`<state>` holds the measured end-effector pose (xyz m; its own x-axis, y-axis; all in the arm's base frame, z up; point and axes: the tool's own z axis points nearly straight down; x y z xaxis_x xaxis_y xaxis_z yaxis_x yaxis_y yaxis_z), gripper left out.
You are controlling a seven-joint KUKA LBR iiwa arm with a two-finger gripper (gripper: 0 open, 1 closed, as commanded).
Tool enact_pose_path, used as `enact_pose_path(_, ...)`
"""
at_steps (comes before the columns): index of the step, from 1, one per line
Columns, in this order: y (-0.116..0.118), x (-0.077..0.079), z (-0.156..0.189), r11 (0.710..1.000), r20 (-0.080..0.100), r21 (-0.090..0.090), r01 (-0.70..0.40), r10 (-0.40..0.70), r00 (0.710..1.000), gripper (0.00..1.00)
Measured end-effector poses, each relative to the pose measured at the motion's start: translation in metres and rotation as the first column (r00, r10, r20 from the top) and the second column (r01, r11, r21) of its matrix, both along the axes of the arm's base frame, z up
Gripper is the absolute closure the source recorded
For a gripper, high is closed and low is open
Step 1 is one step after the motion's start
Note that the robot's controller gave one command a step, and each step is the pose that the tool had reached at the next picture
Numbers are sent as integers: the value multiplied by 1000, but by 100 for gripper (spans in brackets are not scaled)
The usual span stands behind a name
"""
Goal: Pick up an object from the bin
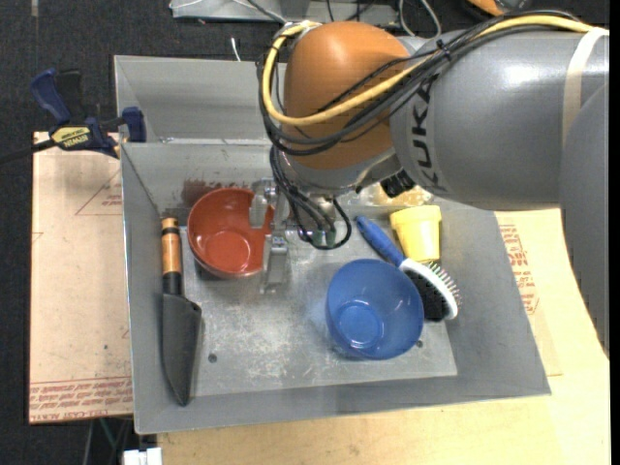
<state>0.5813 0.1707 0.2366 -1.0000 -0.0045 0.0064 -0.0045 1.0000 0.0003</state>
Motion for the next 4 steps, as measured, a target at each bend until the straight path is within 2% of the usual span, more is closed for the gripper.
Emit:
enact_pose_path(1,-1,2,5,1000,8,1,4,-4,1000,0)
enact_pose_path(2,-5,16,-118,999,10,4,50,-50,999,0)
enact_pose_path(3,-9,9,-88,968,13,7,250,-250,968,0)
enact_pose_path(4,15,18,-130,999,3,3,35,-35,999,0)
